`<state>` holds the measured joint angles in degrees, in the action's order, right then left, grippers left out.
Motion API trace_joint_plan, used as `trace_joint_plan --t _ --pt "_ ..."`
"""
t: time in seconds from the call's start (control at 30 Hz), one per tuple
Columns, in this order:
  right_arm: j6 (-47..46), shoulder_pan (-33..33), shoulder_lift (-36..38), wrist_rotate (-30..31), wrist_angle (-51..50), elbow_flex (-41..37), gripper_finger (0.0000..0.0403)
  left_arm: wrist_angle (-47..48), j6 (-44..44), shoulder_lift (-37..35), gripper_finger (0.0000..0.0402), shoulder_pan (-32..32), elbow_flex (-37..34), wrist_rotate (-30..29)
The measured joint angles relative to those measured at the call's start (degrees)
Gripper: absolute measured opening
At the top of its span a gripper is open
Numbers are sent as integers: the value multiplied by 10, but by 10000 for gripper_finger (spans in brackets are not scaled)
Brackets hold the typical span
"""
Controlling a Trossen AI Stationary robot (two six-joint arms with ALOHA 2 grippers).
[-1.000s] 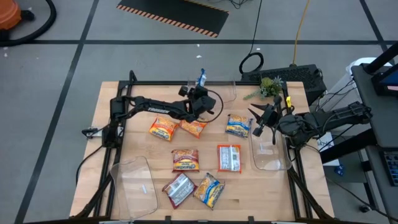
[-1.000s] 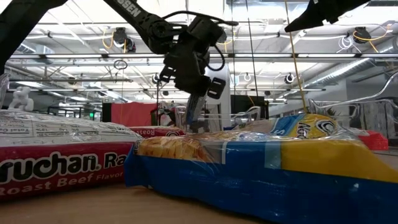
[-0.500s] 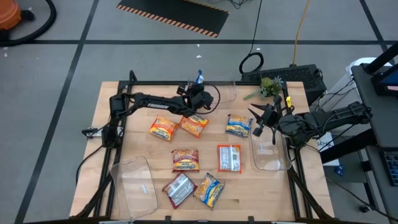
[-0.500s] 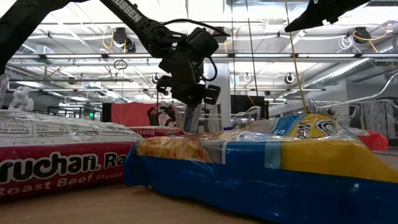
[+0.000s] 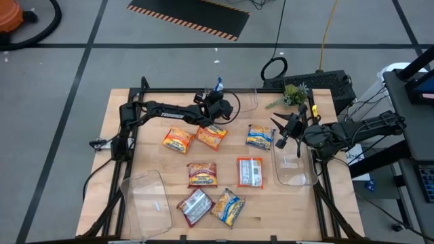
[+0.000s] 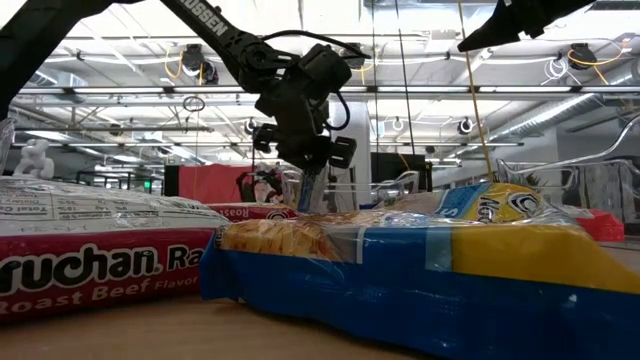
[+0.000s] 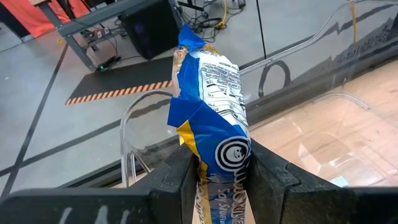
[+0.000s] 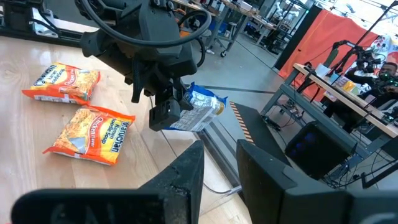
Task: Sort Maruchan noodles
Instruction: Put the top blue noodle pack into the top transparent bin
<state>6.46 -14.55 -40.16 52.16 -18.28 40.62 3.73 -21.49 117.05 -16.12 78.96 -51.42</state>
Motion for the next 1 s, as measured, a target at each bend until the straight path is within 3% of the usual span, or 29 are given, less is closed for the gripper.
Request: trace_joint_plan --t 0.33,0.7,1.0 --pt "0 0 0 0 0 0 91 7 3 0 115 0 0 20" --pt "0 0 0 0 0 0 91 7 -16 -1 203 0 0 29" --pt "0 0 0 0 0 0 91 -37 9 -1 211 1 0 82"
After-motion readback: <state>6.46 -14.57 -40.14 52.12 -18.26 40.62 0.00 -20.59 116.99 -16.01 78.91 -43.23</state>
